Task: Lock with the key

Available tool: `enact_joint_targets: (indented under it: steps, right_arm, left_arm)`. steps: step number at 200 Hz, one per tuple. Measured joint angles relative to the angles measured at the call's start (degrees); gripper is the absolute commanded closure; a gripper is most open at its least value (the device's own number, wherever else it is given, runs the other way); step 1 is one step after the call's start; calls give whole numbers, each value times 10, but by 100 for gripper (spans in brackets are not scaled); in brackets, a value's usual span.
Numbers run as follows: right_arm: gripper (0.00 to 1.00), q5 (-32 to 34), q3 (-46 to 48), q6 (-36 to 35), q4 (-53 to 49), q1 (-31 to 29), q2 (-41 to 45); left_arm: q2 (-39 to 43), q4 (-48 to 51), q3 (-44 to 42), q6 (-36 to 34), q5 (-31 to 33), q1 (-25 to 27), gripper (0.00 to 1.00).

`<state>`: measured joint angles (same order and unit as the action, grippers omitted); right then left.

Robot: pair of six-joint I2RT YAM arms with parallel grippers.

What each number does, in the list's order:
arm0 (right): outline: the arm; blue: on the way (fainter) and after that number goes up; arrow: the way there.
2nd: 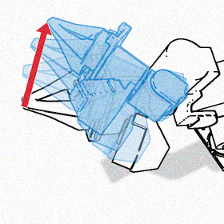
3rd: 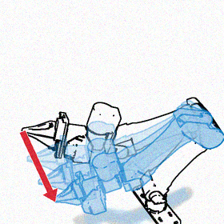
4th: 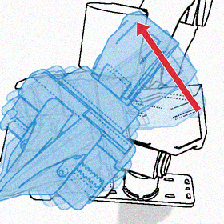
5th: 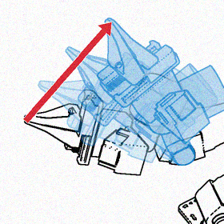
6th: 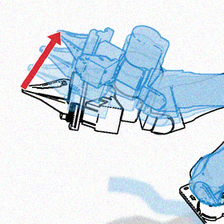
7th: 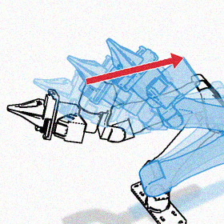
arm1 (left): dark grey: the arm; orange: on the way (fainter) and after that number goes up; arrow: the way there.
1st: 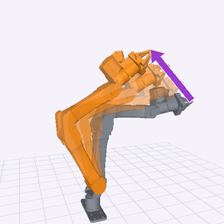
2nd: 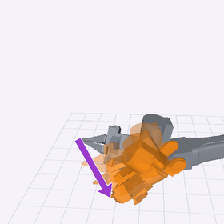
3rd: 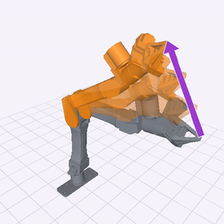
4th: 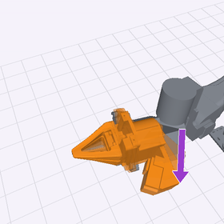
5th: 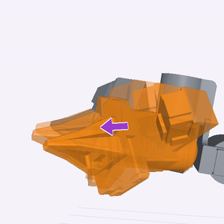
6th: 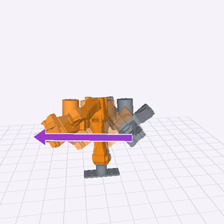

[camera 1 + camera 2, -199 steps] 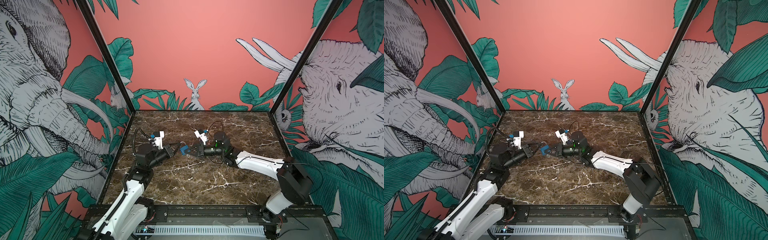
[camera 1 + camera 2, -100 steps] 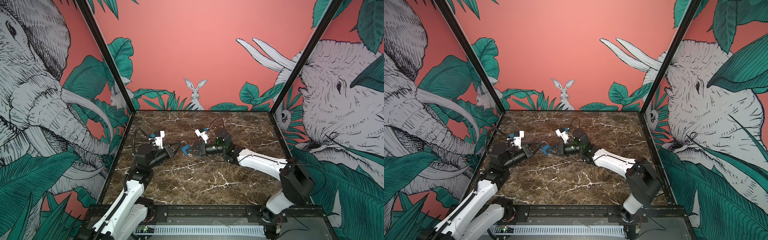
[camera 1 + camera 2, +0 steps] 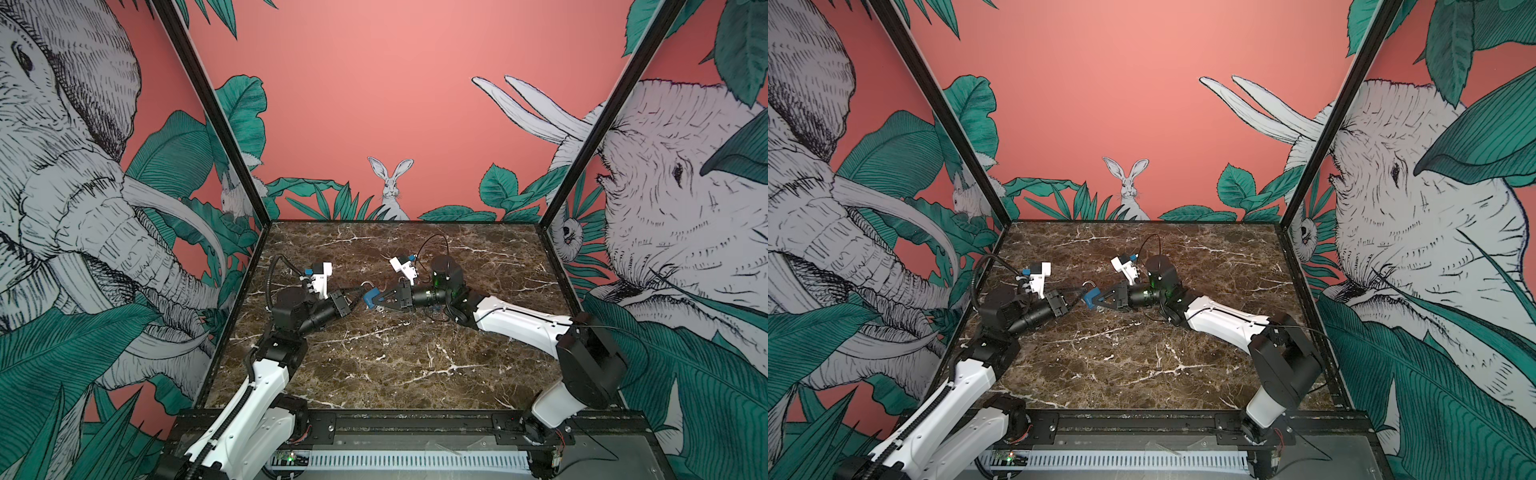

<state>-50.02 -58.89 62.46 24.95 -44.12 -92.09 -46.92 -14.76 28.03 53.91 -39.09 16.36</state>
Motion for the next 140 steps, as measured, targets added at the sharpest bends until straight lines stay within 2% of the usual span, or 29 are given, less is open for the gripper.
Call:
enact_joint_targets:
  steps: [30, 76, 140]
  right_arm:
    - [100, -2, 0, 0, 0, 0, 0]
    - [100, -10, 0, -12, 0, 2, -1]
    - [98, -13, 0, -17, -13, 5, -2]
  left_arm:
    - [-11, -14, 0, 1, -3, 0, 85]
    - [-26, -48, -1, 17, -13, 0, 100]
    - [-50, -64, -1, 18, -26, 0, 100]
